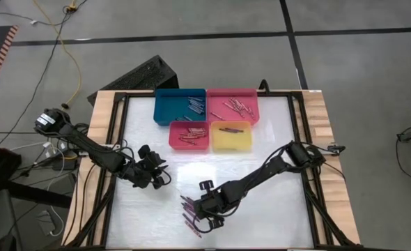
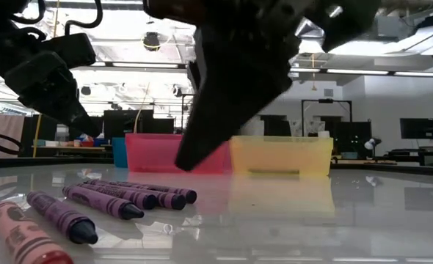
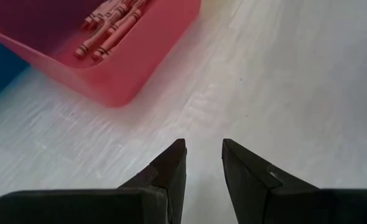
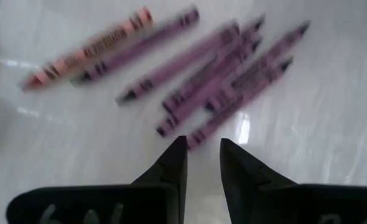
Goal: Sort crayons
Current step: Put the violet crayon into the yellow bin
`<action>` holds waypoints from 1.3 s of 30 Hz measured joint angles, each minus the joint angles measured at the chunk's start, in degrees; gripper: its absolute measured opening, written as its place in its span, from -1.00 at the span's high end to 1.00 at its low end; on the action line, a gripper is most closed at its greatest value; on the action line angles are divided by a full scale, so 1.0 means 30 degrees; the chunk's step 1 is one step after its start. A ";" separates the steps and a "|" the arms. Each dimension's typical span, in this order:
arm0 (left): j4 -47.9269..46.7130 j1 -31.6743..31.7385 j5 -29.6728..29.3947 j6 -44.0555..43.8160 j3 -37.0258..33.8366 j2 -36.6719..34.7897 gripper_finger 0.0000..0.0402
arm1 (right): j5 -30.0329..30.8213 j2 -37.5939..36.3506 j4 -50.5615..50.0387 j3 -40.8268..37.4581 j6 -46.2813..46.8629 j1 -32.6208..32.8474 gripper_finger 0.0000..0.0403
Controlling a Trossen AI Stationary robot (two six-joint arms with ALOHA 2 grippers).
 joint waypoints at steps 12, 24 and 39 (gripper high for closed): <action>-0.0090 0.0000 -0.0248 0.0015 0.0000 0.0000 0.53 | -0.0009 0.0326 0.0659 0.0010 0.1287 0.0038 0.56; -0.0102 0.0000 -0.0240 0.0029 0.0000 0.0000 0.53 | 0.0051 0.0835 0.0962 0.0011 0.2157 0.0016 0.56; -0.0102 0.0000 -0.0233 0.0044 0.0000 0.0000 0.53 | -0.0609 0.0827 -0.0091 0.0026 0.2161 -0.0906 0.65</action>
